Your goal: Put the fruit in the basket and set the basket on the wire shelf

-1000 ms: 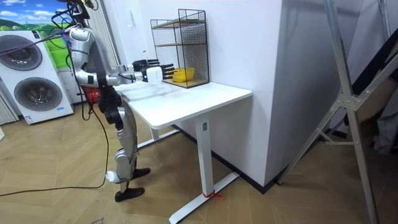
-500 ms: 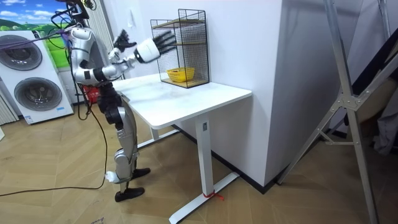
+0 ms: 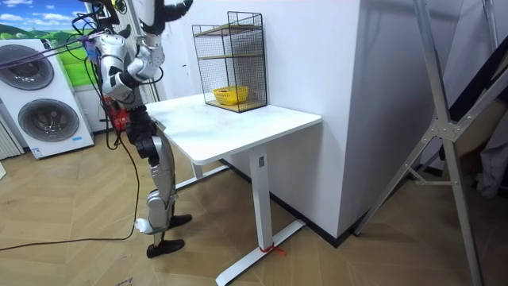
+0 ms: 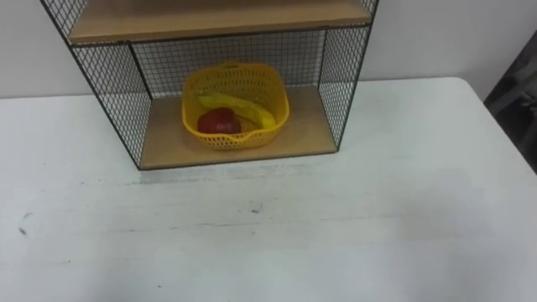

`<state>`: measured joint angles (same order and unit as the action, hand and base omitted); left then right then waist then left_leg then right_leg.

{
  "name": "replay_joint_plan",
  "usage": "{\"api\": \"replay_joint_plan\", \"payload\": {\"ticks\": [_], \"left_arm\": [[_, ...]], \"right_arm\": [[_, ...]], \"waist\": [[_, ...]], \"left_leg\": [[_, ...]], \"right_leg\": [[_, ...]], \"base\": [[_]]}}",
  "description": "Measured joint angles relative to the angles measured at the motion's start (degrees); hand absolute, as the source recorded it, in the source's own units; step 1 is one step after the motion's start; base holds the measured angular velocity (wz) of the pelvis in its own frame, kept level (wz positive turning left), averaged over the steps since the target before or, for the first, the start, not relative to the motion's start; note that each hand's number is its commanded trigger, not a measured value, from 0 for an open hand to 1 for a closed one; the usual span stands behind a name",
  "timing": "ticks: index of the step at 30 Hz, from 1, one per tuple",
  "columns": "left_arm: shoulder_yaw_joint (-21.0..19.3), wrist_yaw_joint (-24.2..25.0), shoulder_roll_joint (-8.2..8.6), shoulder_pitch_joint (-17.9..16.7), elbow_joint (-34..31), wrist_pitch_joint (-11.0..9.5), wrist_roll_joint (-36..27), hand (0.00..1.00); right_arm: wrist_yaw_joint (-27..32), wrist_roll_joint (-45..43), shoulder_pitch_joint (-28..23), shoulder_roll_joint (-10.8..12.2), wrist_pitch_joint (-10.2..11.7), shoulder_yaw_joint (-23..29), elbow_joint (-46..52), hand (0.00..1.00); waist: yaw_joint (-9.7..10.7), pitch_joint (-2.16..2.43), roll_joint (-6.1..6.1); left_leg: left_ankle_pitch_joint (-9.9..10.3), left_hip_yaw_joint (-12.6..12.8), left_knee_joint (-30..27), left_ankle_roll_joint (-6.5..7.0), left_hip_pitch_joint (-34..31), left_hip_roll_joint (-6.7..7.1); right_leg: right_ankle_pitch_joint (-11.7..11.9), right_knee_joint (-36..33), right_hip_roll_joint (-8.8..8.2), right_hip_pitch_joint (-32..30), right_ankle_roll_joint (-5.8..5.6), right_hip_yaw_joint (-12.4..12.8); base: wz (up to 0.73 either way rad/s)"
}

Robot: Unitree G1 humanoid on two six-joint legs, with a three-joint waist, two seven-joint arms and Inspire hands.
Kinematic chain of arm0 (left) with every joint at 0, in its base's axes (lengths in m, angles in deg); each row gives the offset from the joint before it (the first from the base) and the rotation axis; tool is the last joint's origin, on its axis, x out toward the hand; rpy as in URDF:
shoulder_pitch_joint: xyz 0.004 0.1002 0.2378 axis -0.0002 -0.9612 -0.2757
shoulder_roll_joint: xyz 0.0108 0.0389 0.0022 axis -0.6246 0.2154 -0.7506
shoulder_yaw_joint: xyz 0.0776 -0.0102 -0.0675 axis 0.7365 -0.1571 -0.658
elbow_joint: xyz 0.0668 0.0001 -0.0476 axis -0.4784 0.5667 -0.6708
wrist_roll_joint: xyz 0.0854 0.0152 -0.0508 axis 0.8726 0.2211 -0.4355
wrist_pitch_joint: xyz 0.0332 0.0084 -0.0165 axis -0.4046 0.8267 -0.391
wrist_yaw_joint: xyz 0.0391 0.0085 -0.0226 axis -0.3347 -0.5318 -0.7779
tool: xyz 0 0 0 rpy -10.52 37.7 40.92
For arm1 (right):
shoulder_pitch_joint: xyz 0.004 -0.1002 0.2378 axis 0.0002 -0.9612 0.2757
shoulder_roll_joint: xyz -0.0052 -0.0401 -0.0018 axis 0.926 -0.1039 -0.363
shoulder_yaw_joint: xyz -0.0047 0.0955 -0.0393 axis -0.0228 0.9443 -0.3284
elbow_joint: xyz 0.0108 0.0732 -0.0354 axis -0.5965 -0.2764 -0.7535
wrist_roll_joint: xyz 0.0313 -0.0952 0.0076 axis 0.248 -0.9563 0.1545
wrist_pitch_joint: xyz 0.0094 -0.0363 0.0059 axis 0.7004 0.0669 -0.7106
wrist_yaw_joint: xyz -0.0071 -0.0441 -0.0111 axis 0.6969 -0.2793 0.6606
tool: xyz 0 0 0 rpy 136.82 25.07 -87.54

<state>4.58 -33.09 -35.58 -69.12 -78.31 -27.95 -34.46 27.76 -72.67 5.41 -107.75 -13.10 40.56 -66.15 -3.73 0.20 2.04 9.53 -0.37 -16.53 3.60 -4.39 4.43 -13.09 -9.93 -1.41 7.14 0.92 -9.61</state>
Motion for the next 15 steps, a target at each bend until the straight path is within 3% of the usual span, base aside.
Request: {"api": "replay_joint_plan", "payload": {"ticks": [1, 3, 4, 6, 7, 9, 11, 15], "left_arm": [[-0.6, -0.7, -0.91, 0.0, 2.1, 0.6, -1.1, 0.0], [-2.0, -2.5, -4.85, -0.2, 10.6, 2.3, -5.0, 0.0], [-2.4, -2.7, -5.69, -0.4, 12.8, 2.9, -5.5, 0.0], [-4.2, -2.9, -8.99, -1.6, 22.4, 4.9, -6.5, 0.0], [-5.1, -3.1, -9.68, -2.2, 25.8, 5.9, -7.2, 0.0], [-5.0, -3.3, -10.67, -2.8, 31.5, 7.2, -9.5, 0.0], [-4.0, -3.5, -10.7, -3.6, 36.2, 8.8, -11.7, 0.0], [-1.7, -1.5, -9.31, -5.8, 46.9, 10.7, -17.9, 0.0]], "right_arm": [[0.9, 0.6, 0.1, -1.1, -0.1, 0.9, -1.7, 0.0], [4.4, 3.9, 1.3, -5.7, -1.8, 3.3, -10.5, 0.0], [5.0, 4.3, 1.6, -6.2, -2.5, 4.3, -12.2, 0.0], [7.3, 5.8, 2.1, -8.5, -4.2, 8.8, -22.5, 0.0], [9.0, 7.5, 2.1, -9.5, -5.4, 10.1, -26.7, 0.0], [10.6, 11.8, 1.5, -11.3, -6.2, 10.4, -33.2, 0.0], [11.0, 16.5, 0.3, -11.6, -7.2, 10.5, -38.3, 0.0], [9.7, 25.1, -3.7, -11.2, -9.4, 11.5, -50.9, 0.0]], "waist": [[0.0, -0.1, -0.13], [0.4, 0.17, -0.37], [0.6, 0.27, -0.49], [1.3, 0.59, -0.23], [1.8, 0.66, -0.12], [2.4, 0.85, 0.05], [3.2, 0.93, 0.12], [3.8, 1.26, 0.22]], "left_leg": [[0.2, -0.1, -0.4, 0.07, -0.3, -0.01], [0.6, -0.1, -1.2, 0.19, -0.7, 0.28], [0.6, -0.1, -1.4, 0.24, -1.0, 0.27], [0.9, -0.5, -2.8, 0.41, -2.7, 0.28], [1.0, -0.5, -3.1, 0.52, -3.2, 0.29], [1.1, -0.6, -3.1, 0.63, -3.3, 0.35], [1.2, -1.1, -3.2, 0.68, -3.5, 0.49], [1.2, -1.3, -2.8, 0.74, -3.2, 0.87]], "right_leg": [[-0.1, 0.0, 0.02, 0.0, 0.08, 0.0], [-1.5, -1.3, -0.32, -0.8, -0.24, 0.2], [-1.7, -1.8, -0.37, -1.2, -0.28, 0.2], [-1.7, -1.9, -0.2, -2.2, -0.3, 0.0], [-1.6, -2.0, -0.2, -2.4, -0.31, -0.3], [-1.6, -1.9, -0.28, -2.4, -0.4, -0.6], [-1.6, -1.8, -0.33, -2.4, -0.45, -1.0], [-1.6, -1.9, -0.43, -2.2, -0.5, -0.8]], "base": [[0.0], [0.0], [0.05], [0.11], [0.1], [0.02], [0.1], [0.04]]}}
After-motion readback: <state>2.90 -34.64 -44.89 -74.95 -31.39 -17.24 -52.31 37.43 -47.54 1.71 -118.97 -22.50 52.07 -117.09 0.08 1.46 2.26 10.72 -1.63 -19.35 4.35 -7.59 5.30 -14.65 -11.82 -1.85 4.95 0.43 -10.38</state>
